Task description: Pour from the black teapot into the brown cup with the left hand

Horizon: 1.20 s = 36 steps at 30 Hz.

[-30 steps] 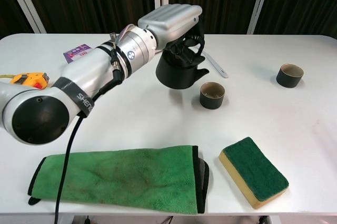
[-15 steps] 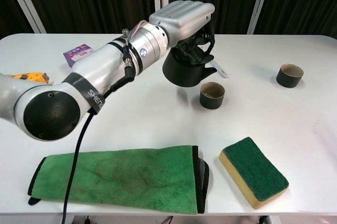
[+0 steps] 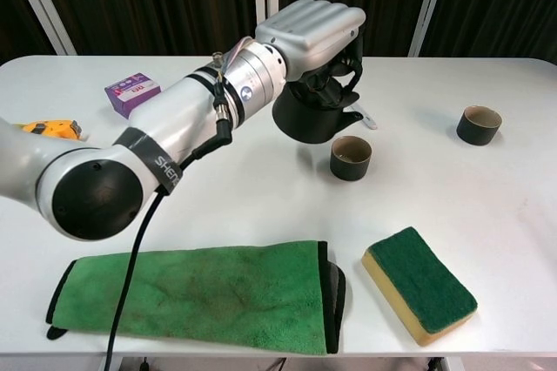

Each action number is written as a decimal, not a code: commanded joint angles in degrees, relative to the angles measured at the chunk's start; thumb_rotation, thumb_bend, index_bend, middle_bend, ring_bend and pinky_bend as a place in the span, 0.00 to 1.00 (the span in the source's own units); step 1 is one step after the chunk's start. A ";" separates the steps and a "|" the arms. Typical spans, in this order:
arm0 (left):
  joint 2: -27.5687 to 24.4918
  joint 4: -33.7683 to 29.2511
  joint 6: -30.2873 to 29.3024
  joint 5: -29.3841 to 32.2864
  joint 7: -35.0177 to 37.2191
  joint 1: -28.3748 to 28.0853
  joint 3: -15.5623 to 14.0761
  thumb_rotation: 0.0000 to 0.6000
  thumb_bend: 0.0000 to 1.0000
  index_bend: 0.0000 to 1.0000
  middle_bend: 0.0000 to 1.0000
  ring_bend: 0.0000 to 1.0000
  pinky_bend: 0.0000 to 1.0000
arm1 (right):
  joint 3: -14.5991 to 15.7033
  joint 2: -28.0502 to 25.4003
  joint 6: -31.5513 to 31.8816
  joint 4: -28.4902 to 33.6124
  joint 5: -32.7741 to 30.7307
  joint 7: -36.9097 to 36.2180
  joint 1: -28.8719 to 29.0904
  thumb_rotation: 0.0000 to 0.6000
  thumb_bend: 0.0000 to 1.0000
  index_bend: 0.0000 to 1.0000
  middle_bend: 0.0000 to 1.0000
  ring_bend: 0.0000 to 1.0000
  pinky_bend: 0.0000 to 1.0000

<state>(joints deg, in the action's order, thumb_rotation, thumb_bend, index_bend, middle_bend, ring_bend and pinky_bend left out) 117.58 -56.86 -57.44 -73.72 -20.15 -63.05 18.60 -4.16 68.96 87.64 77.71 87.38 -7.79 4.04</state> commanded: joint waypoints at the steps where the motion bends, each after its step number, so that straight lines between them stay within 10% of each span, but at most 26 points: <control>1: 0.10 0.11 -0.12 -0.11 -0.05 -0.07 -0.04 1.00 0.39 1.00 1.00 1.00 0.65 | -0.02 0.02 0.02 -0.04 -0.04 -0.06 -0.02 1.00 0.38 0.00 0.00 0.00 0.00; 36: 1.86 4.08 -3.40 -4.47 -3.06 -0.05 -2.43 1.00 0.42 1.00 1.00 1.00 0.65 | 0.04 0.26 -0.31 -0.31 -0.05 -0.26 0.03 1.00 0.38 0.00 0.00 0.00 0.00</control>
<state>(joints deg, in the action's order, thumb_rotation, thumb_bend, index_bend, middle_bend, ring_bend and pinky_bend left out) 119.41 -52.81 -60.80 -78.15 -23.17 -63.10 16.19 -4.12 69.22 87.33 77.40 87.32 -8.06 4.07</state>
